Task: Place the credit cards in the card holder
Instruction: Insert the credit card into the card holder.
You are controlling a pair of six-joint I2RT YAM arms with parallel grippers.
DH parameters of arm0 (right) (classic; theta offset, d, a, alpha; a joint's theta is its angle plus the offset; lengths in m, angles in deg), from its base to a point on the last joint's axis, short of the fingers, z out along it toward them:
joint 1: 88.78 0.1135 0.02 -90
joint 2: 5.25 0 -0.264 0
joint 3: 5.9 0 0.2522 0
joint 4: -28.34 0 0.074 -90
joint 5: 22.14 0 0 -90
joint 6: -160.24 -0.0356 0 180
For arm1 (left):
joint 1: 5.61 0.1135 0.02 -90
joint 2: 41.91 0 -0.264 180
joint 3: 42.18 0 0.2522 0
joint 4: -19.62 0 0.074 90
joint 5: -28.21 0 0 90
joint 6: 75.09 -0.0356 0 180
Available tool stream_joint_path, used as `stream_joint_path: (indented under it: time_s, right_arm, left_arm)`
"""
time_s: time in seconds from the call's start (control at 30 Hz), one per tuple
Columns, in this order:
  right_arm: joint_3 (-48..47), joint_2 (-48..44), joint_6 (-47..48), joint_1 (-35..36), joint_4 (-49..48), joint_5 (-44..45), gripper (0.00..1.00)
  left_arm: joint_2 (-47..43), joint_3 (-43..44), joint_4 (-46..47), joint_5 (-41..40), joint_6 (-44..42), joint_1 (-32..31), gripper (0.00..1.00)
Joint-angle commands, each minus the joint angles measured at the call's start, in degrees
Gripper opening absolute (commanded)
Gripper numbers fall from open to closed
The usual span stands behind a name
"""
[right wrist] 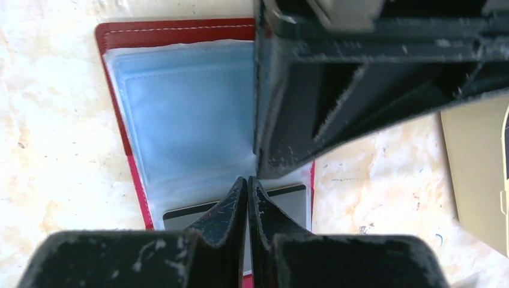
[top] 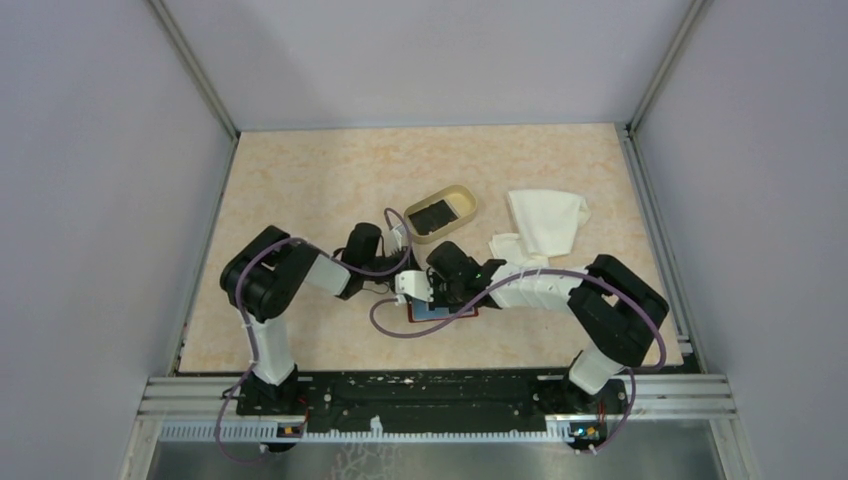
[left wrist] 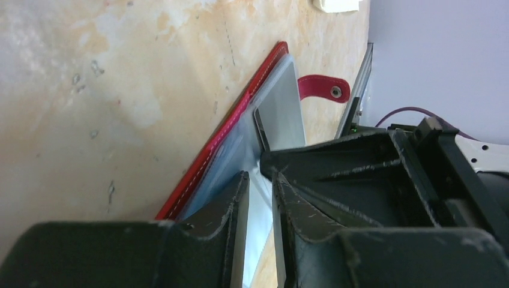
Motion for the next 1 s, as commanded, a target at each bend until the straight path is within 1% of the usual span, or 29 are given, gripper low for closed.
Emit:
stream_joint_path:
  time_s: [0.0,0.23,0.43,0.57,0.73,0.8,0.9,0.93,0.97]
  right_arm:
    - [-1.83,-2.53,0.81,-2.01,2.29,0.39,0.03]
    - [-2.27,-3.86,1.10,-2.38,3.64,-1.72,0.03]
    - [-3.21,-6.61,0.44,-3.45,5.47,-5.59,0.03]
    - [-4.30,-9.52,0.01,-5.49,7.12,-9.30,0.03]
    - [-7.60,-15.80,-2.55,-11.55,10.18,-13.80,0.05]
    - [-10.62,-18.44,-3.44,-15.10,13.01,-16.07,0.06]
    - [-12.93,-23.18,-3.45,-21.10,14.82,-20.97,0.13]
    - [-12.70,-25.03,-4.13,-23.34,14.07,-23.25,0.19]
    - [-12.10,-26.89,-4.93,-25.47,12.61,-25.20,0.30]
  left_arm:
    - [-2.60,-3.12,-3.93,-3.45,-3.12,0.88,0.28]
    - [-8.69,-6.60,-2.66,-5.95,-4.16,1.83,0.29]
    - [-16.18,-10.50,-1.91,-8.56,-6.33,3.08,0.29]
    - [-23.90,-13.38,-2.39,-10.66,-9.31,3.94,0.28]
    - [-38.41,-14.10,-10.31,-17.05,-16.18,4.21,0.29]
    - [-45.15,-13.72,-15.20,-20.93,-18.09,4.24,0.40]
    - [-54.54,-15.19,-17.32,-26.16,-21.59,4.29,0.64]
    - [-57.37,-16.06,-17.07,-27.61,-22.38,4.33,0.76]
    - [-59.89,-17.02,-16.84,-29.23,-22.71,4.33,0.91]
